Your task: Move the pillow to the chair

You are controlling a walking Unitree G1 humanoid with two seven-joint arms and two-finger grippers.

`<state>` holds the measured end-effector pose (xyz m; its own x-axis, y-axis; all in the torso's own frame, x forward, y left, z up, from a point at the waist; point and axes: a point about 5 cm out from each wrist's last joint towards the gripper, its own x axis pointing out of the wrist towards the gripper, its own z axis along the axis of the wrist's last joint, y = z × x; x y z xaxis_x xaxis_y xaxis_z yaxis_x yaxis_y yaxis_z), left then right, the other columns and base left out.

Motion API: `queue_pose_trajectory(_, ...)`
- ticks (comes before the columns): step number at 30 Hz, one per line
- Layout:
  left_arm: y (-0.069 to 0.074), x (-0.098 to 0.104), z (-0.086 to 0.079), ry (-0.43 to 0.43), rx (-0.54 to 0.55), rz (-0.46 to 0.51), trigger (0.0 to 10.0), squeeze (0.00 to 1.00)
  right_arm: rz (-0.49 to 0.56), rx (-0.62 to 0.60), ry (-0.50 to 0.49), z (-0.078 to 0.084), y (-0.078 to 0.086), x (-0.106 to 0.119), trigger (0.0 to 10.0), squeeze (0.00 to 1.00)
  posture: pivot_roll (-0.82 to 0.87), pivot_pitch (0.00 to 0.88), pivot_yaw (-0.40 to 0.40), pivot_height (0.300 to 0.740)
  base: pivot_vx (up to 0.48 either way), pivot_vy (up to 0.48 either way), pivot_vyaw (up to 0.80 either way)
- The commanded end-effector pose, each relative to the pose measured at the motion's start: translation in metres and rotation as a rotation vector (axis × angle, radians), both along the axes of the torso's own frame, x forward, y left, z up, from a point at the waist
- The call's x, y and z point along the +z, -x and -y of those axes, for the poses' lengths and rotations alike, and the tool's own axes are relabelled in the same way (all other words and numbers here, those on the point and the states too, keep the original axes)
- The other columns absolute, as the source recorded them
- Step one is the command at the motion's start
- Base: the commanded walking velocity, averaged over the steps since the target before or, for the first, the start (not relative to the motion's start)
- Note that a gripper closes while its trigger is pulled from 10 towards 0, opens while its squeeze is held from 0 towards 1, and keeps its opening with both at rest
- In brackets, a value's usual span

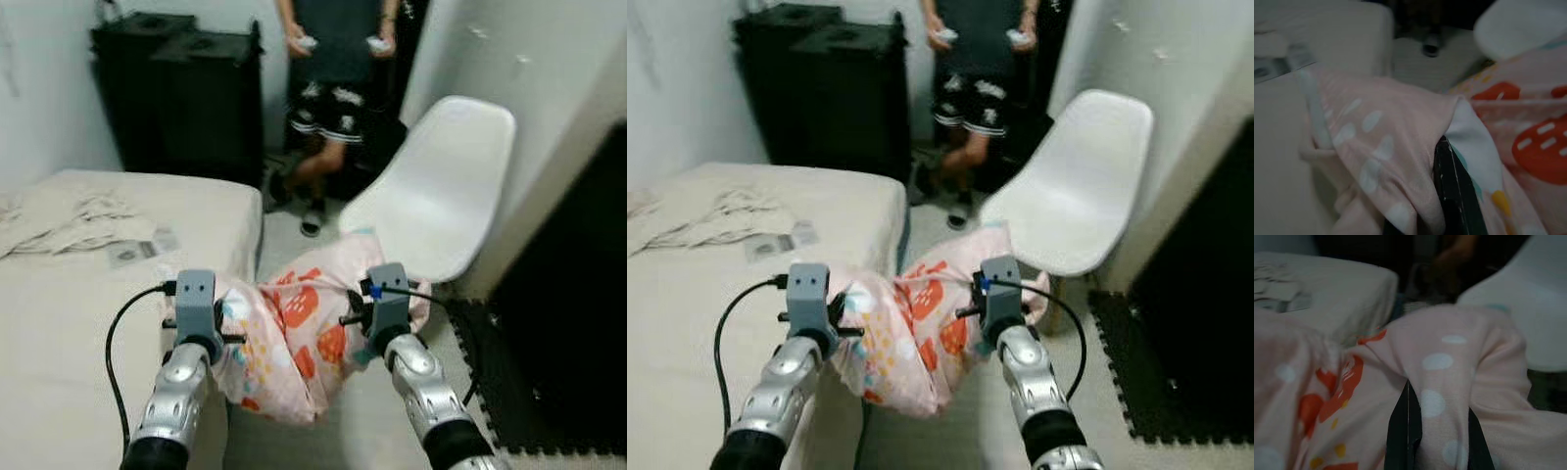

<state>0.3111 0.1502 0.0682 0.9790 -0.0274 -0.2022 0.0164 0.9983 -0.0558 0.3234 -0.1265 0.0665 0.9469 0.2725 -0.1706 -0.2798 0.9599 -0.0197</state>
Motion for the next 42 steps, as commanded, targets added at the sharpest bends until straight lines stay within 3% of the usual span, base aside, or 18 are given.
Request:
queue_pose_trajectory(1,-0.004,0.006,0.007,-0.007,-0.025,0.024,10.0,0.0,0.044,0.01,-0.023,-0.004,-0.003,0.01,10.0,0.0,0.08,0.033,-0.015,0.74,0.0,0.0,-0.8)
queue_pose_trajectory(13,-0.003,0.002,0.009,0.012,-0.039,-0.001,10.0,0.0,0.01,-0.009,-0.044,0.0,0.002,0.002,10.0,0.0,0.07,0.039,-0.005,0.74,0.0,0.0,-0.8)
queue_pose_trajectory(21,-0.003,0.002,0.013,0.001,-0.056,0.019,10.0,0.0,-0.05,-0.006,0.006,0.005,0.008,-0.014,10.0,0.0,0.08,0.038,0.004,0.74,0.03,0.0,0.0)
queue_pose_trajectory(42,-0.003,0.004,0.012,0.02,-0.056,0.029,10.0,0.0,-0.045,0.002,0.012,0.005,0.011,-0.014,10.0,0.0,0.07,0.044,0.001,0.74,0.329,0.0,0.0)
